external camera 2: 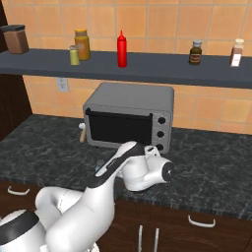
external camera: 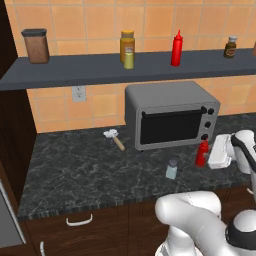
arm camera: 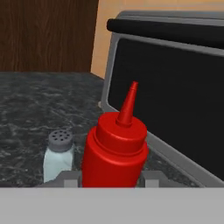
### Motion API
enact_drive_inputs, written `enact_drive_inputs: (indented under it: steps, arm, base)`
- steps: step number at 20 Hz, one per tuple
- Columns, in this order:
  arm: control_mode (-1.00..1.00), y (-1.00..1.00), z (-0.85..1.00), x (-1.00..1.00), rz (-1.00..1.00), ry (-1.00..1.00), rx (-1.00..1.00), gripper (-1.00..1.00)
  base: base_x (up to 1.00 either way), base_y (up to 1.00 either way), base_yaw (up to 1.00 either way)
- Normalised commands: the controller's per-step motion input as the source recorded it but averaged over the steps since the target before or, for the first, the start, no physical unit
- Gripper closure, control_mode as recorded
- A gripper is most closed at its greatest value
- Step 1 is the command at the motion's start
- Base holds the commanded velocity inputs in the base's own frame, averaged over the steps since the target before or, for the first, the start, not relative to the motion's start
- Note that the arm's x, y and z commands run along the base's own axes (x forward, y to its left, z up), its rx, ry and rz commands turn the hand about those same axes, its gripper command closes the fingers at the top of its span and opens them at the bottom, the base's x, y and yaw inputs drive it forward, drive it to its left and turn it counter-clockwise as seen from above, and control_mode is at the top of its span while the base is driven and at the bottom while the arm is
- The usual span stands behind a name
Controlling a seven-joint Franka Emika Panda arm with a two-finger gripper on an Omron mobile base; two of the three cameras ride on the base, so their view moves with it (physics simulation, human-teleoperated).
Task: Put the shaker and condiment bottle from the counter next to their counterparts in the cabinet.
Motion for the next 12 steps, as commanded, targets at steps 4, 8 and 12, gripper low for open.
enact_drive_inputs:
  steps: [4, 8, 12]
  arm:
    - [-1.0, 0.0, 0.67, -0.31, -0.02, 0.09, 0.05, 1.0]
    - [-1.0, 0.0, 0.69, -0.28, -0.01, 0.02, 0.01, 1.0]
    - [-1.0, 0.0, 0.71, -0.26, 0.0, 0.0, 0.0, 1.0]
  base:
    - [0.0, 0.0, 0.0]
    - [0.0, 0.0, 0.0]
    - [0.0, 0.0, 0.0]
